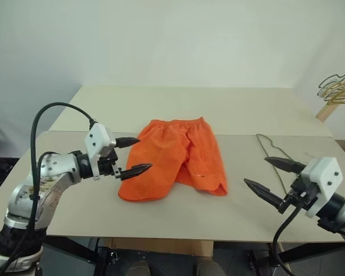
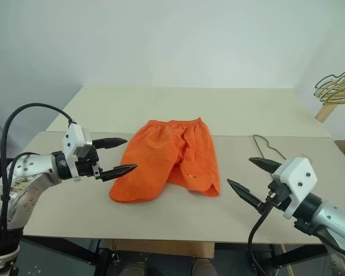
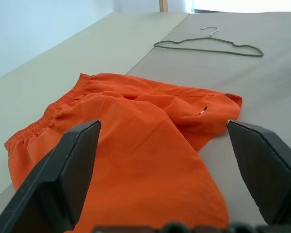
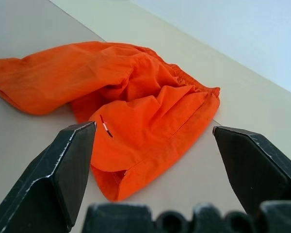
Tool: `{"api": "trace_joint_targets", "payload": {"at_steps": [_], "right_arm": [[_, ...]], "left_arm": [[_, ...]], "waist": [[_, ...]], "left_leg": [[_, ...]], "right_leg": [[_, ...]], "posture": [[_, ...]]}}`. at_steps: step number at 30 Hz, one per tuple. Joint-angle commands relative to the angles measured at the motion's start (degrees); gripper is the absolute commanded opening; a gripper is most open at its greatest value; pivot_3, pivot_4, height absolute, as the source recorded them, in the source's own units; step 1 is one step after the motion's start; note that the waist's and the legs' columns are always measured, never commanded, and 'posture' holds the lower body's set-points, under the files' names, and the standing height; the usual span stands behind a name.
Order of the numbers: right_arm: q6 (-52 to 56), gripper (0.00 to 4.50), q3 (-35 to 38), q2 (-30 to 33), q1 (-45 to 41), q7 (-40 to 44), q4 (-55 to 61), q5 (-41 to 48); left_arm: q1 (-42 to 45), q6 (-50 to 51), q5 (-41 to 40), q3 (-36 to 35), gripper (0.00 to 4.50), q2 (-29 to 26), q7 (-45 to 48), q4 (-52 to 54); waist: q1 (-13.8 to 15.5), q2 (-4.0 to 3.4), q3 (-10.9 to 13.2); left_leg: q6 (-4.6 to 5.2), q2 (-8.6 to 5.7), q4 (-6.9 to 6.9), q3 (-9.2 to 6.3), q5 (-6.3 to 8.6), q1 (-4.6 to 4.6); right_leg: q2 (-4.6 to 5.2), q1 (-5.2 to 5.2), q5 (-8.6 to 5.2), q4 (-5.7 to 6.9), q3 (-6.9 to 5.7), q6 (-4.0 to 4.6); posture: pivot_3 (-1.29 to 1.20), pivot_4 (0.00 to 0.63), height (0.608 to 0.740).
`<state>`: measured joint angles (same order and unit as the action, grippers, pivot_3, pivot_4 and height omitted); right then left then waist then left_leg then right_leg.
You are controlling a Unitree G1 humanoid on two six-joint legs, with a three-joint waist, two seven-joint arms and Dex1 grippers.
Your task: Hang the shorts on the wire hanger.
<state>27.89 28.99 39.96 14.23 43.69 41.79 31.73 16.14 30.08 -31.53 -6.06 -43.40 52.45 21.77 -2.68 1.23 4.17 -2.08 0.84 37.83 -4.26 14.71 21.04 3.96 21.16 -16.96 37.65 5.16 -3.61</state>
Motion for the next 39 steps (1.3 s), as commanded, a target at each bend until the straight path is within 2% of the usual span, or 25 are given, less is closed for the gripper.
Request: {"api": "trace_joint_targets", "payload": {"at_steps": [1,15,19,28,39], "right_arm": [[-1.89,4.47,1.56,0.64,-1.00,-0.17,0.93,0.88],[-1.88,4.47,0.70,0.91,-2.33,-0.57,0.35,0.69],[-0.89,4.47,-1.63,1.92,-5.19,-1.42,-0.53,-0.08],[1.64,4.47,-2.85,2.87,-6.96,-4.31,1.23,0.73],[1.13,4.47,-4.92,1.56,-6.66,-7.77,3.01,-0.10]], "left_arm": [[0.99,-3.41,2.80,0.34,4.50,0.33,-1.19,0.68],[1.94,-1.43,2.18,2.26,4.50,0.70,-0.29,1.27],[8.60,1.62,7.56,12.84,4.50,1.42,-0.11,1.42],[21.81,9.25,19.17,33.37,4.50,8.25,-0.83,-1.23],[30.44,3.76,34.76,52.15,4.50,26.06,-3.08,-19.27]], "waist": [[0.03,-0.01,-0.01],[0.04,-0.01,-0.07],[0.21,0.03,-0.17],[-0.80,-0.03,-0.27],[-2.52,-0.35,-0.83]], "left_leg": [[0.00,0.00,0.00,0.00,0.00,0.00],[0.00,0.00,0.01,0.00,0.00,-0.01],[0.00,-0.03,0.07,0.00,0.00,-0.01],[0.00,-0.02,0.08,-0.01,0.00,0.04],[0.00,-0.04,0.11,-0.01,0.00,0.04]], "right_leg": [[0.00,0.00,0.00,0.00,0.00,0.00],[0.00,0.00,0.01,0.03,0.00,0.01],[0.01,-0.04,0.01,0.05,-0.01,0.00],[-0.05,-0.03,0.01,0.01,0.03,0.00],[-0.10,-0.05,0.01,0.00,0.09,-0.01]], "posture": [[-0.06,0.006,0.740],[-0.06,0.010,0.740],[-0.07,0.008,0.740],[-0.14,0.004,0.740],[-0.19,0.000,0.740]]}}
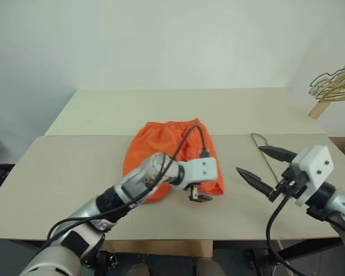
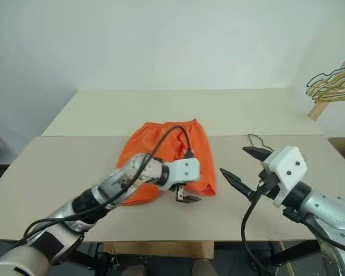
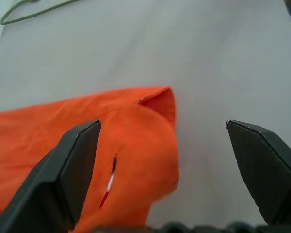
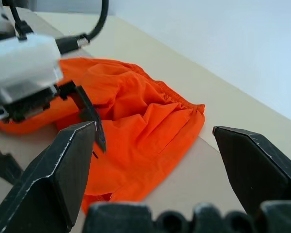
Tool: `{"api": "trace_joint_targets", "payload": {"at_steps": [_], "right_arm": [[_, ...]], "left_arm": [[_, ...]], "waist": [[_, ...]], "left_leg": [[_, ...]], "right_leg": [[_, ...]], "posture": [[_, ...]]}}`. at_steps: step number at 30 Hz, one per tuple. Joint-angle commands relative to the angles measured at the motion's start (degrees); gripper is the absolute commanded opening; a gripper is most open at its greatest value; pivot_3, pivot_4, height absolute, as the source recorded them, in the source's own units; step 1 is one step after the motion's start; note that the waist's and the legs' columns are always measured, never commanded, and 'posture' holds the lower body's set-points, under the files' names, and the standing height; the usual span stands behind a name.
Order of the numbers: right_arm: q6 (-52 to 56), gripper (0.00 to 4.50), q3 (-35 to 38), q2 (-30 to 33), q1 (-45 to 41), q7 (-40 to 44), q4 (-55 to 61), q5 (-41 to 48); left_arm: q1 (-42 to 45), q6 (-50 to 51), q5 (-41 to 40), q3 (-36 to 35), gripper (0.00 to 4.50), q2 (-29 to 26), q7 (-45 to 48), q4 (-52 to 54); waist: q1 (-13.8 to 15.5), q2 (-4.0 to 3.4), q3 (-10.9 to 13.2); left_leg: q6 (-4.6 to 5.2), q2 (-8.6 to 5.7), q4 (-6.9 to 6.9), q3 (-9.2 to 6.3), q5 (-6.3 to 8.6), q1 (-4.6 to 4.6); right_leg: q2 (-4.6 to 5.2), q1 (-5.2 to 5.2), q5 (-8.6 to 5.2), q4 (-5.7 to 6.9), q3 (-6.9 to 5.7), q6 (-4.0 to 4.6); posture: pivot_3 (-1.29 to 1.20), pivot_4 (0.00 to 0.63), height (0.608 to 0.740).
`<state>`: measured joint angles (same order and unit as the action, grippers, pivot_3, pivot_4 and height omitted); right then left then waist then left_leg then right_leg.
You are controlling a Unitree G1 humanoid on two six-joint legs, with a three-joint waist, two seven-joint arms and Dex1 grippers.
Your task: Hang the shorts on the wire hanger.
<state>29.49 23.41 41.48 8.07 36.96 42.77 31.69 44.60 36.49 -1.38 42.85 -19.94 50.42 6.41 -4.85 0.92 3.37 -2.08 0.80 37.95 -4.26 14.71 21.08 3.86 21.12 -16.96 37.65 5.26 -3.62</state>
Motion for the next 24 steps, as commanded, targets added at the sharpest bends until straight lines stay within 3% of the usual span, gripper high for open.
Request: {"api": "trace_joint_targets", "payload": {"at_steps": [1,8,12,15,24], "right_arm": [[-0.43,4.47,0.54,0.07,-0.55,-1.29,2.14,-0.06],[-0.23,4.47,1.09,0.02,0.79,-2.27,3.67,0.20],[-0.21,4.47,1.38,0.06,1.87,-2.83,4.66,0.42],[-0.29,4.50,1.69,0.14,2.23,-3.08,4.85,0.53],[-0.72,4.50,1.46,0.33,2.02,-2.99,4.41,0.23]], "left_arm": [[2.20,-3.02,6.13,4.40,4.50,3.99,-1.71,-5.68],[3.13,-1.25,12.20,5.39,4.50,14.02,-7.04,-19.49],[2.63,-3.17,14.54,4.81,4.50,16.55,-9.66,-23.75],[2.30,-3.73,15.48,3.63,3.95,17.58,-10.76,-25.17],[2.68,-6.83,18.08,1.05,0.91,12.16,-9.01,-25.92]], "waist": [[-0.57,-0.06,-0.07],[-1.93,-0.15,-0.39],[-2.42,-0.03,-0.80],[-2.60,0.02,-0.90],[-4.74,-0.12,-0.99]], "left_leg": [[0.00,0.01,0.00,0.00,0.00,-0.01],[0.01,0.00,0.00,0.00,0.01,-0.01],[0.02,-0.01,0.00,0.00,0.01,-0.02],[0.02,0.00,0.00,0.01,0.02,-0.05],[0.12,0.08,-0.10,0.01,0.08,-0.37]], "right_leg": [[-0.01,0.00,0.00,0.00,0.02,0.00],[-0.04,-0.02,-0.02,0.00,0.07,-0.04],[-0.03,-0.09,-0.04,-0.05,0.08,-0.08],[-0.03,-0.33,-0.21,-0.08,0.09,-0.36],[-0.13,-0.64,-0.30,-0.11,0.16,-0.47]], "posture": [[-0.20,0.000,0.740],[-0.23,0.000,0.740],[-0.24,0.000,0.740],[-0.24,0.000,0.740],[-0.23,0.000,0.740]]}}
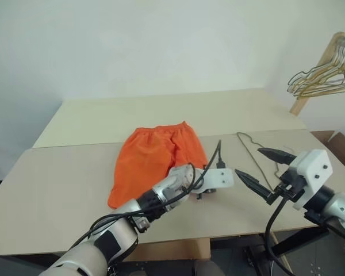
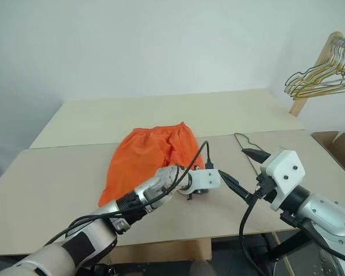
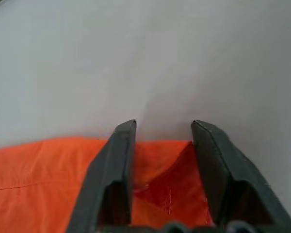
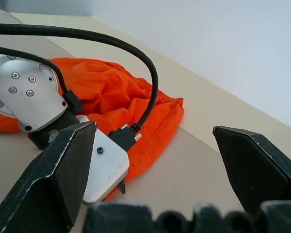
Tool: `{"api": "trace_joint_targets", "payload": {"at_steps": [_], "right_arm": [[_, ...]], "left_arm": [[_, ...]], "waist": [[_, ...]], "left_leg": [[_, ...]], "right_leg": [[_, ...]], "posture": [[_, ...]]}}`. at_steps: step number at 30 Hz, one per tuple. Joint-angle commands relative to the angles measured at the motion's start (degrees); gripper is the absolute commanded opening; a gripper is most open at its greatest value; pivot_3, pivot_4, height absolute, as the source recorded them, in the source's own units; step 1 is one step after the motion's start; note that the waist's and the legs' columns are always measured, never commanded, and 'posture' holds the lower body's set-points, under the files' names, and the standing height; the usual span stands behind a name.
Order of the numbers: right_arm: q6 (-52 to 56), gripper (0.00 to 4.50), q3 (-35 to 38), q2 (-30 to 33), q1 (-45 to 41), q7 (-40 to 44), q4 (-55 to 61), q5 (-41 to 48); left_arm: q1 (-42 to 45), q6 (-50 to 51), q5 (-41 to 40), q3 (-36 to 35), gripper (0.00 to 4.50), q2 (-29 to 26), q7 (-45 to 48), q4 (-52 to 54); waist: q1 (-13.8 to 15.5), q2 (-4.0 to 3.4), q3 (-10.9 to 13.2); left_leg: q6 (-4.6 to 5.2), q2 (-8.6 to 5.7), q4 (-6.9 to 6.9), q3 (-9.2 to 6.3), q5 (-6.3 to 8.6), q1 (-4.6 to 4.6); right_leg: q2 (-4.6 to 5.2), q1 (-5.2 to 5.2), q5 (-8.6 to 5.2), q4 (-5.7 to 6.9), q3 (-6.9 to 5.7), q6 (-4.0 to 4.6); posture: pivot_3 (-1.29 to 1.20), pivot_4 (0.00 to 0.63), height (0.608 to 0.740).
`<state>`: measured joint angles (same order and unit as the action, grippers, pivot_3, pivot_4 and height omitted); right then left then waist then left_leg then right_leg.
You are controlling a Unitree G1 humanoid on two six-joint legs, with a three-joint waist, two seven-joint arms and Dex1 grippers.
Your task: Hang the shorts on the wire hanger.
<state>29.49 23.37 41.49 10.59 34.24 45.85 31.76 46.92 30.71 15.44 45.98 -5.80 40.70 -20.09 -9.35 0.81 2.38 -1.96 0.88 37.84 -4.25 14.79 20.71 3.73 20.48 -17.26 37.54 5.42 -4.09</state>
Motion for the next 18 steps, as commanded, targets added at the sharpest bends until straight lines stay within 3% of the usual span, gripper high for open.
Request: {"api": "trace_joint_targets", "payload": {"at_steps": [1,3,13,18], "right_arm": [[-0.77,4.50,1.35,0.34,-0.65,-0.25,1.17,0.08],[-1.01,4.50,0.87,0.35,-0.98,-0.19,0.84,-0.21],[-1.30,4.50,0.01,0.22,-1.98,-0.08,0.08,-0.63],[-1.94,4.50,-1.51,0.36,-1.73,0.61,-0.39,-1.98]], "left_arm": [[0.11,-1.40,1.47,-2.25,0.54,-3.03,1.25,0.93],[-0.39,-2.10,1.90,-2.38,0.02,-5.02,2.23,1.58],[-3.57,-4.02,-2.48,-7.86,0.02,-11.02,9.61,11.75],[-7.07,-4.37,-11.23,-14.01,0.02,-23.43,23.92,24.36]], "waist": [[-0.37,-0.02,-0.01],[-0.45,-0.09,-0.05],[-0.41,-0.34,-0.21],[-1.07,-0.38,-0.23]], "left_leg": [[0.00,0.00,0.00,0.00,0.00,-0.01],[0.00,0.00,0.00,-0.01,0.00,0.00],[0.05,0.00,0.00,-0.01,0.03,0.00],[0.05,0.09,-0.04,-0.01,0.03,-0.06]], "right_leg": [[0.00,-0.01,0.00,0.00,0.00,0.00],[0.00,-0.01,0.00,-0.01,0.00,0.00],[0.01,0.01,0.01,-0.07,-0.01,0.01],[-0.04,0.00,-0.01,-0.01,0.01,0.03]], "posture": [[-0.22,0.000,0.740],[-0.22,0.000,0.740],[-0.21,0.000,0.740],[-0.21,0.000,0.740]]}}
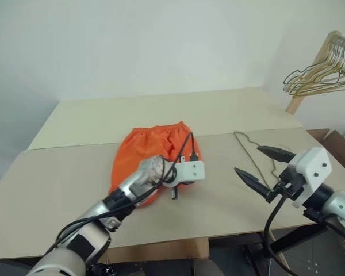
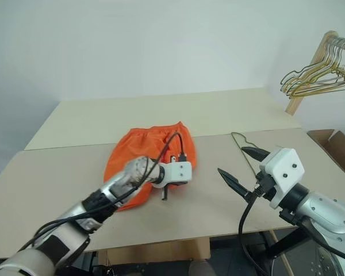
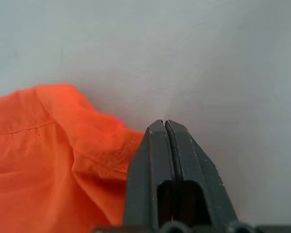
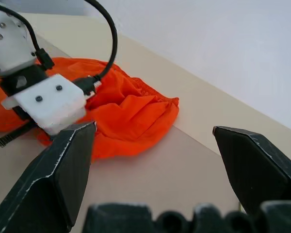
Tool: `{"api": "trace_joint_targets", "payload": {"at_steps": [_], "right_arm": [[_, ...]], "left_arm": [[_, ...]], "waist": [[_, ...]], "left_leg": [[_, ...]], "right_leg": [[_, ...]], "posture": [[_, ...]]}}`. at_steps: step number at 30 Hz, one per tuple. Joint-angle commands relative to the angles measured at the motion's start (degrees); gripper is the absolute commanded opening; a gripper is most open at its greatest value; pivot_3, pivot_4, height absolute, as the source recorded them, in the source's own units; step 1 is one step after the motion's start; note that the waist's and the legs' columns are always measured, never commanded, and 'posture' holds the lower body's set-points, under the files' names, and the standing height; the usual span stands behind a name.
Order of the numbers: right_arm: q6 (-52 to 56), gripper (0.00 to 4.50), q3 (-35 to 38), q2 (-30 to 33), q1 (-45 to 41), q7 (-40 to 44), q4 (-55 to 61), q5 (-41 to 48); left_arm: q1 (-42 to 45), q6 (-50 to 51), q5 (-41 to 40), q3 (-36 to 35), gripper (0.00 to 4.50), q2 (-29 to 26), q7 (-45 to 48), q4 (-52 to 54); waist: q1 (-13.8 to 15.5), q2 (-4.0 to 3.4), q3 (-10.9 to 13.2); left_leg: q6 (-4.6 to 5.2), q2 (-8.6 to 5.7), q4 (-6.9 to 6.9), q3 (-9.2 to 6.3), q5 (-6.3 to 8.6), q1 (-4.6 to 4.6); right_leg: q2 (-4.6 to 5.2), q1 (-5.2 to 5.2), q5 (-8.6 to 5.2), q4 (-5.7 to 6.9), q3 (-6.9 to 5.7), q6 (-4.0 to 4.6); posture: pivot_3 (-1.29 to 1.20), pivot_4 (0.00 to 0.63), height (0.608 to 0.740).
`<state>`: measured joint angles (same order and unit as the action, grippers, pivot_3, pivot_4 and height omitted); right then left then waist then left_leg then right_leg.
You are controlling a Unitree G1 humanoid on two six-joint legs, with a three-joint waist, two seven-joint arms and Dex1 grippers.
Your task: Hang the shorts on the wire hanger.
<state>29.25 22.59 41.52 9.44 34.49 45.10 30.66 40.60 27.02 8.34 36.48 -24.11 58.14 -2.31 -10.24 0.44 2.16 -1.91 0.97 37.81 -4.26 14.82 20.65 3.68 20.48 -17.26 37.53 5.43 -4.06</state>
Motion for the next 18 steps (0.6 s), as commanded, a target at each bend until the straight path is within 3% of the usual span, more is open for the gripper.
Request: {"api": "trace_joint_targets", "payload": {"at_steps": [1,8,12,15,18], "right_arm": [[-1.82,4.50,-1.53,0.40,-0.96,0.54,0.30,-1.20],[-5.40,4.50,-14.50,1.52,-8.11,2.02,-5.14,-10.73],[-14.60,4.50,-26.21,4.15,-11.24,4.03,-11.16,-24.48],[-19.18,4.50,-34.69,2.47,-16.13,3.12,-16.88,-33.37],[-23.39,4.50,-42.90,-3.04,-25.13,0.14,-27.50,-43.29]], "left_arm": [[-1.45,-0.40,-5.09,-5.43,0.02,-7.02,7.67,8.17],[-6.80,-0.87,-11.08,-13.51,0.02,-19.94,14.54,15.30],[-9.01,-0.20,-18.40,-19.15,0.02,-23.91,19.47,16.79],[-10.86,-2.96,-22.45,-22.85,0.02,-27.06,23.51,16.71],[-12.83,-3.92,-26.50,-26.68,0.02,-29.95,26.85,16.95]], "waist": [[-0.20,-0.01,-0.01],[0.08,0.17,0.11],[0.99,0.39,0.29],[1.20,0.61,0.48],[1.27,0.67,0.58]], "left_leg": [[0.00,0.04,-0.01,0.00,0.00,-0.05],[0.02,0.09,-0.01,0.00,0.02,-0.41],[0.13,0.10,-0.01,0.00,0.09,-0.36],[0.17,0.15,-0.01,0.04,0.11,-0.37],[0.17,0.20,-0.01,0.04,0.11,-0.41]], "right_leg": [[-0.04,0.00,-0.01,0.02,0.01,0.03],[-0.08,-0.11,-0.02,-0.02,0.00,0.03],[-0.09,-0.08,-0.03,-0.07,-0.02,0.06],[-0.13,-0.01,-0.04,-0.03,0.00,0.11],[-0.19,0.04,-0.05,0.09,0.00,0.19]], "posture": [[-0.21,0.003,0.740],[-0.17,0.010,0.740],[-0.14,0.016,0.740],[-0.12,0.017,0.740],[-0.11,0.018,0.740]]}}
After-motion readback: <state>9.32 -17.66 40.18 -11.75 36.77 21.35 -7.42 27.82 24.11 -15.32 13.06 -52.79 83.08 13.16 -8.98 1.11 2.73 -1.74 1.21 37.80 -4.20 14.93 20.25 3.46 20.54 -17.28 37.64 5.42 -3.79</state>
